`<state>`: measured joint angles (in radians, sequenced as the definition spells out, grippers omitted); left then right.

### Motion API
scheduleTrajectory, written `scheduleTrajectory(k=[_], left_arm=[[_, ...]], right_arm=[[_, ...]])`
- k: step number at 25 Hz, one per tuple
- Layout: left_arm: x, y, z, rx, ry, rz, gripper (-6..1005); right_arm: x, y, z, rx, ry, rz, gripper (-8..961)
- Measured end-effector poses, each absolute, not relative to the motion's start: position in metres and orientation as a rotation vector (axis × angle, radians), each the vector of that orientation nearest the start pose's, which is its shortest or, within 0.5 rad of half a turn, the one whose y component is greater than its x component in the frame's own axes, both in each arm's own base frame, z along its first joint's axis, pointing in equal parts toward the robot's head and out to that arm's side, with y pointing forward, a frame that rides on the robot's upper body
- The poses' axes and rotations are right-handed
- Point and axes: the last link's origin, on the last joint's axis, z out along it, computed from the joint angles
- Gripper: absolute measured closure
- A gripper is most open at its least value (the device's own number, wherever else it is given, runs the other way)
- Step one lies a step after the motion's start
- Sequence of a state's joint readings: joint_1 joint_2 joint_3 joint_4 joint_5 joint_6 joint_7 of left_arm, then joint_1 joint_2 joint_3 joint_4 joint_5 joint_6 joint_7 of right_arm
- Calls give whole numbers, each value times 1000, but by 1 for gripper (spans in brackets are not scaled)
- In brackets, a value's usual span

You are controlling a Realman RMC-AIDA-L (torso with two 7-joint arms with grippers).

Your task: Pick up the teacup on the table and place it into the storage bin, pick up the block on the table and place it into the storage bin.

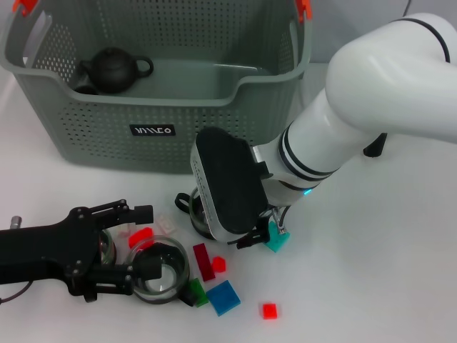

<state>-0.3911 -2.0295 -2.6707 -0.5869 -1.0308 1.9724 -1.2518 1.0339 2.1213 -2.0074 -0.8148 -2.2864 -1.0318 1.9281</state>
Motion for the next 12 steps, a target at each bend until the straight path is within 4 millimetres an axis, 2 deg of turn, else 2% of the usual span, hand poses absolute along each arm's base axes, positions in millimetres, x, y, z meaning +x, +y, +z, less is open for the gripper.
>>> scheduleTrajectory(k=[8, 12], left_arm=[[-296, 245, 30, -2806, -657, -1003, 50], [-296, 245, 30, -2805, -658, -1002, 50]], right_arm=[[99, 353, -153, -2940, -648, -722, 497], [99, 353, -151, -2949, -633, -731, 640]])
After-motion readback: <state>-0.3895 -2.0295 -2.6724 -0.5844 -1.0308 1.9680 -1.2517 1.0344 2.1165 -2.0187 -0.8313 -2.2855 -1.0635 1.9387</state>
